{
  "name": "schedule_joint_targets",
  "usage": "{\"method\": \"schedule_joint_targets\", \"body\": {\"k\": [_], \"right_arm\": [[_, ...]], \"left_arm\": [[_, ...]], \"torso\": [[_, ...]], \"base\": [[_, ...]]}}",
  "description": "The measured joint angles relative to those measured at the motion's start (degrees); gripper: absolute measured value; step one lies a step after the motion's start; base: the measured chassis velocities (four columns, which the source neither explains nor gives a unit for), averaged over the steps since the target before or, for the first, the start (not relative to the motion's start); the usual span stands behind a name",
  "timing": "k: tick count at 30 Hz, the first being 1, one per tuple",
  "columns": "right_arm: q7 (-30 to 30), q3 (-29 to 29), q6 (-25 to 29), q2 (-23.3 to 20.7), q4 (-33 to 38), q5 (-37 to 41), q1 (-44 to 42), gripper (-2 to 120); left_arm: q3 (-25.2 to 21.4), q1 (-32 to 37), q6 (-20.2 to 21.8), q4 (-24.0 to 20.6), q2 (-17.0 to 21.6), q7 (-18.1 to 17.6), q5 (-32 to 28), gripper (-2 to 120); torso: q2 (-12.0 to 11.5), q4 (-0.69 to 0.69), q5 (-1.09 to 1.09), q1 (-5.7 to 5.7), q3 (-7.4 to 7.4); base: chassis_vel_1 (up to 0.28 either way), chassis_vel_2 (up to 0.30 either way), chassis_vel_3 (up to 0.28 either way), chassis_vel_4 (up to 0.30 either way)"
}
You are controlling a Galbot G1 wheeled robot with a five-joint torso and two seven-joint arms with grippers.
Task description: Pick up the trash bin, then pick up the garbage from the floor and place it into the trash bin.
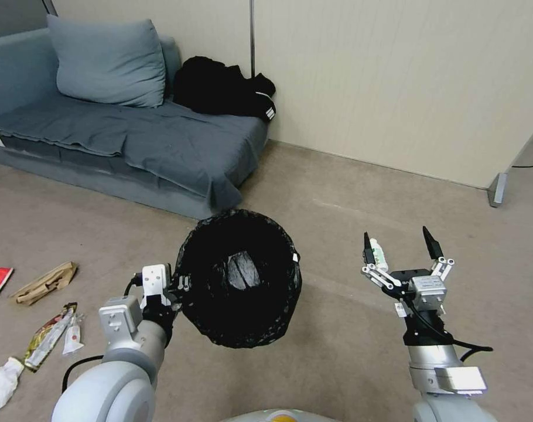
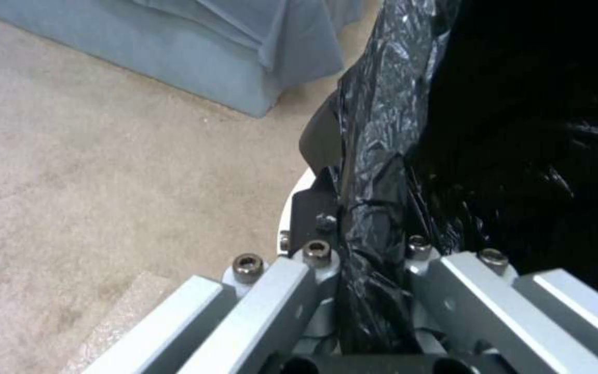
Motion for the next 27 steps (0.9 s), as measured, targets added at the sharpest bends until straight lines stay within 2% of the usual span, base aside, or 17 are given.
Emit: {"method": "schedule_joint_targets", "body": {"k": [13,27], "right_arm": [[-0.53,1.12,0.80,0.01,-0.10,0.42,-0.24,96],[-0.78,2.29,0.61,0.00,-0.73,1.82,1.02,96]], "left_arm": [[1.46,0.21,-0.11,0.21,-0.55,0.91,2.43,1],[2.36,-0.47,-0.26,0.30,-1.26,0.93,2.58,1]], "torso": [[0.01,0.00,0.00,-0.01,-0.01],[0.01,0.00,-0.01,0.00,0.00]], "base": [[-0.039,0.029,0.027,-0.029],[-0.152,0.170,0.159,-0.165]]}}
